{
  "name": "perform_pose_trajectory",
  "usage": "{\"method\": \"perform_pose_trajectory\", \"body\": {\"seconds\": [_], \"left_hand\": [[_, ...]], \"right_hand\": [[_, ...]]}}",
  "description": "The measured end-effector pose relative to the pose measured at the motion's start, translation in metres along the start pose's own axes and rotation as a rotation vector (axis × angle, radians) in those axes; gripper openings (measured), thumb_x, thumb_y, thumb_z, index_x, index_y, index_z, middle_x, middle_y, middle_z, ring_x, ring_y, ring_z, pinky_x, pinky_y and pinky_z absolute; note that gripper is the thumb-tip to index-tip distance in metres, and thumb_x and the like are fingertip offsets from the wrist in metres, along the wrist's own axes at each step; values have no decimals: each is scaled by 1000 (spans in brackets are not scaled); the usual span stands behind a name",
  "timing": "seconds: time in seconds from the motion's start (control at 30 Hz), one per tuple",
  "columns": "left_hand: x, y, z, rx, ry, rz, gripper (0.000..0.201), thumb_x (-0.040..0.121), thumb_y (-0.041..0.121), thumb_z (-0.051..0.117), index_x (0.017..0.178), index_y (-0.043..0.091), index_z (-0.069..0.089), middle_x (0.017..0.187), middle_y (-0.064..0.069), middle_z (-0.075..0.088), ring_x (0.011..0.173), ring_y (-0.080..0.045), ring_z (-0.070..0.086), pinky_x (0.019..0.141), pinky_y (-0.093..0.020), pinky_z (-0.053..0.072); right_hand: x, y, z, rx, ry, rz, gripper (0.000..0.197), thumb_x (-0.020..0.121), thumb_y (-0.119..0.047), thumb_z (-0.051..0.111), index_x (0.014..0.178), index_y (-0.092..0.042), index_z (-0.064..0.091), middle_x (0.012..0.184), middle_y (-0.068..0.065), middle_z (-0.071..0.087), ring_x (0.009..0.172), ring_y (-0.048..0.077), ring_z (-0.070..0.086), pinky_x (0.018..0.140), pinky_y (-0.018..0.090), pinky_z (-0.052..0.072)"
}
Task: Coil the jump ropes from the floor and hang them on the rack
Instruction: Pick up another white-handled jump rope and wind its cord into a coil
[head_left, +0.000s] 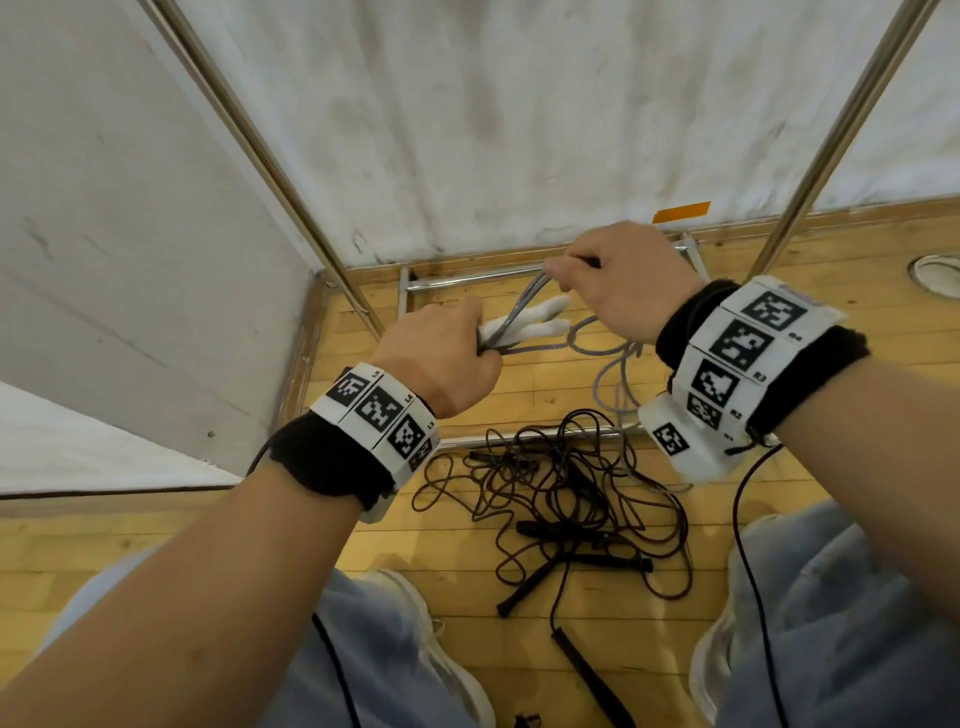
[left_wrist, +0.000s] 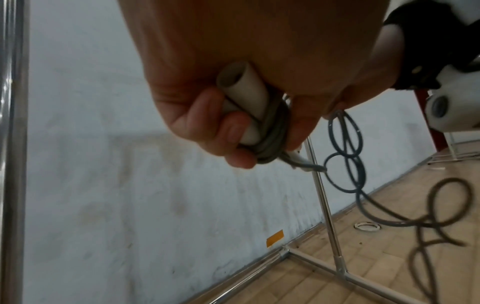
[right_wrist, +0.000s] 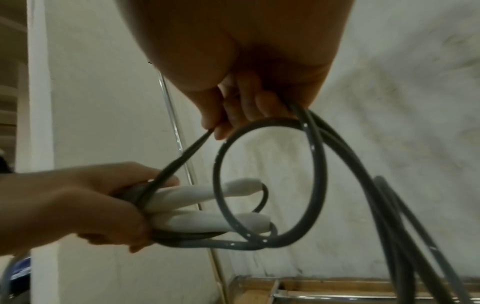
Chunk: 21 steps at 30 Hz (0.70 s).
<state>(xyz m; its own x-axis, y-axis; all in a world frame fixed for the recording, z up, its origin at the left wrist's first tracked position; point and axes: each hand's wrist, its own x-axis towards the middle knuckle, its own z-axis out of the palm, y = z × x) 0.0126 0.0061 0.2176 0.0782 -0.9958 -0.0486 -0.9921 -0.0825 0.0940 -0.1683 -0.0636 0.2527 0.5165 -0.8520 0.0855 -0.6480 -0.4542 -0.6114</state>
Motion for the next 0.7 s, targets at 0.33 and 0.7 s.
{"method": "perform_pose_trajectory", "body": {"seconds": [0.33,0.7], "left_hand": [[-14,15,-39,-335,41,225,12,74,35,53,72,29,42,59,5,48,56,-13,45,49,-27,25],[-18,28,-58,-1113,184,74,16,69,19,54,80,15,43,65,-16,54,48,-18,46,44,-25,33]], "right_hand": [[14,20,-26,195,-146,102,49,86,-56,53,58,-16,62,47,-2,38,37,8,30,38,13,27],[0,3,9,654,-382,163,39,97,-34,46,65,-14,53,52,-3,37,40,9,27,37,19,22]]}}
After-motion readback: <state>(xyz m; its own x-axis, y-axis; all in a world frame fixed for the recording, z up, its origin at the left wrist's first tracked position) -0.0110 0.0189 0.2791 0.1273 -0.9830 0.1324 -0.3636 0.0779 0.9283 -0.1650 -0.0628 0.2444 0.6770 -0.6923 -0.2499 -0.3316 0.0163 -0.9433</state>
